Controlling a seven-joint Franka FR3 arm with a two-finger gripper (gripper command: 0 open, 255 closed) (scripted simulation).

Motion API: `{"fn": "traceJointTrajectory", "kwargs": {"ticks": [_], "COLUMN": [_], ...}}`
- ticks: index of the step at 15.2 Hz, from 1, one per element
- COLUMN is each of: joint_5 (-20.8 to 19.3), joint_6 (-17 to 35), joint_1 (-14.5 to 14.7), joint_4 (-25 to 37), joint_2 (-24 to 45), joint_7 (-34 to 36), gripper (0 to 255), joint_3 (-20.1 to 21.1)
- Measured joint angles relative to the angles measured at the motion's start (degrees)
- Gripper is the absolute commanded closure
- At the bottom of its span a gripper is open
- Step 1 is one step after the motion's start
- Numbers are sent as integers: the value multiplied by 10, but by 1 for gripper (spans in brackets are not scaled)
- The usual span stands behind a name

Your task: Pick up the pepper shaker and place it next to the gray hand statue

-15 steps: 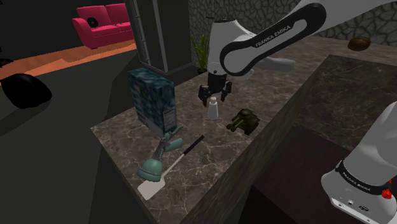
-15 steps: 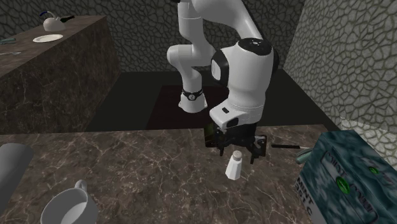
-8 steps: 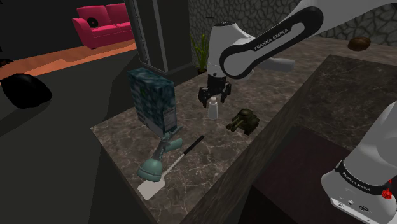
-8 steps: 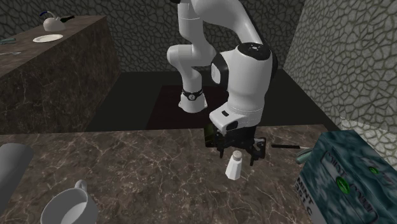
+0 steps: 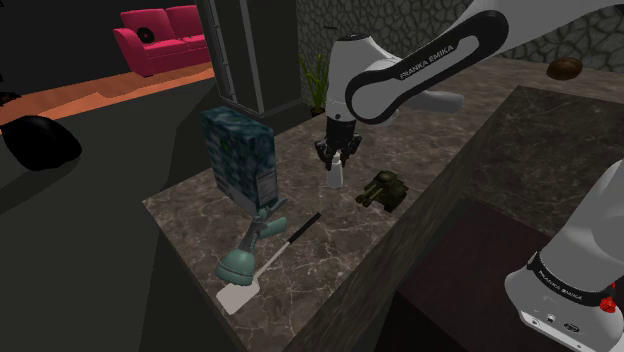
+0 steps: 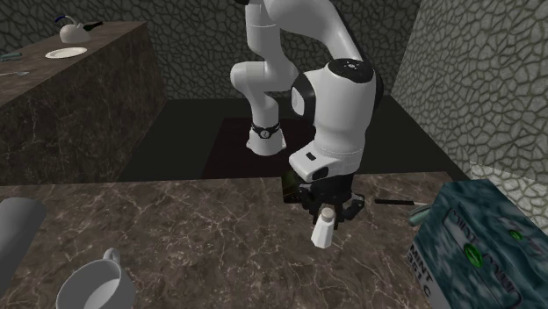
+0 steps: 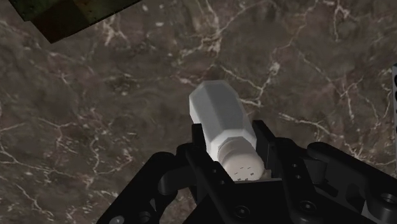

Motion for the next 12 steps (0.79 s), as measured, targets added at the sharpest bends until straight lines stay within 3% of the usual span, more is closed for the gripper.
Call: {"fn": "traceJointTrajectory", "kwargs": {"ticks": [4,12], "joint_5": [1,12], "joint_6": [-3,-57], "joint_1": [0,-1], "joint_4": [2,31], "joint_2": [-1,-27], "joint_7": [-1,-9], "gripper": [255,255], "joint_3": [0,1]}}
